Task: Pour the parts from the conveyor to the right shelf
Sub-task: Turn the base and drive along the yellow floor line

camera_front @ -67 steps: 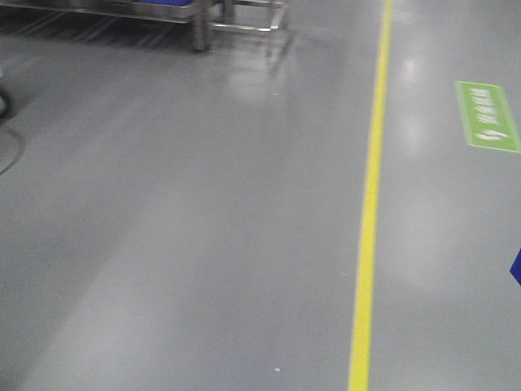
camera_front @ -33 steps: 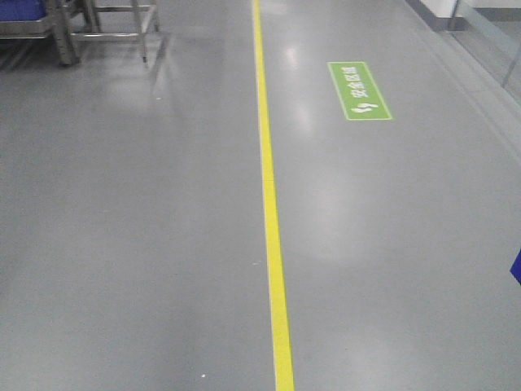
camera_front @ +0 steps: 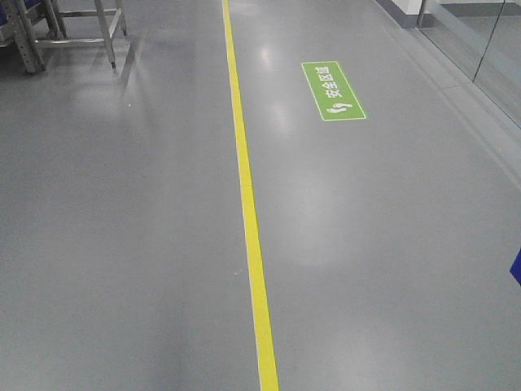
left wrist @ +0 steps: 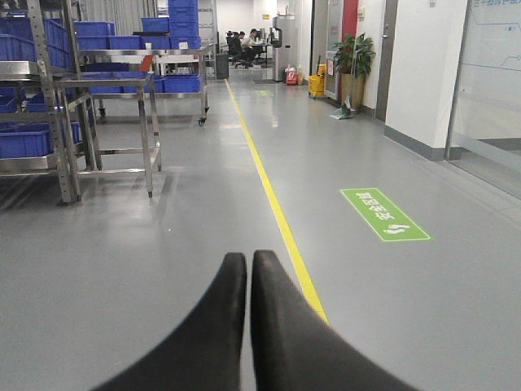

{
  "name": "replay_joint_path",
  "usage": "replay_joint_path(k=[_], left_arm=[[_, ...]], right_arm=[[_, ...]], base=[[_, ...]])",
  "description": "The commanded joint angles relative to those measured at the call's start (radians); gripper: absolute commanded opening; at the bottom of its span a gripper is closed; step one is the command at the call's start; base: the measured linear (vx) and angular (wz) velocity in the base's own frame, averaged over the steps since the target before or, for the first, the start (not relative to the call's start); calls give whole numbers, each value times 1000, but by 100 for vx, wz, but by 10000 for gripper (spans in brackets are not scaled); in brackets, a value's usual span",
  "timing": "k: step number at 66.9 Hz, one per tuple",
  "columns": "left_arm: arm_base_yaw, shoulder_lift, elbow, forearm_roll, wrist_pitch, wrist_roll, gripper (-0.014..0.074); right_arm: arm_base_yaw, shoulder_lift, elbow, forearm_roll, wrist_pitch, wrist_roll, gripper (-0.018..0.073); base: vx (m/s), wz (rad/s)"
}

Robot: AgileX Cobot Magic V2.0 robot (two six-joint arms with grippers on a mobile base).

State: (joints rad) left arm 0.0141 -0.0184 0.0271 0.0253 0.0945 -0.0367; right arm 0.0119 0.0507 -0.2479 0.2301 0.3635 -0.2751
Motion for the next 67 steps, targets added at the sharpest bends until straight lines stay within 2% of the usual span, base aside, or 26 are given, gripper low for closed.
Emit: replay_joint_path(k=[1, 29, 67], left_arm=[[2, -5, -26, -6, -71, -7, -6], [2, -5, -26, -6, -71, -7, -6], [2, -5, -26, -6, -71, -7, -6]], right_arm=[[-4, 12, -28, 4, -78, -8, -9], [-4, 12, -28, 4, -78, -8, -9], [-4, 12, -28, 4, -78, -8, -9]], base=[[15, -3], [26, 8], [44, 23]])
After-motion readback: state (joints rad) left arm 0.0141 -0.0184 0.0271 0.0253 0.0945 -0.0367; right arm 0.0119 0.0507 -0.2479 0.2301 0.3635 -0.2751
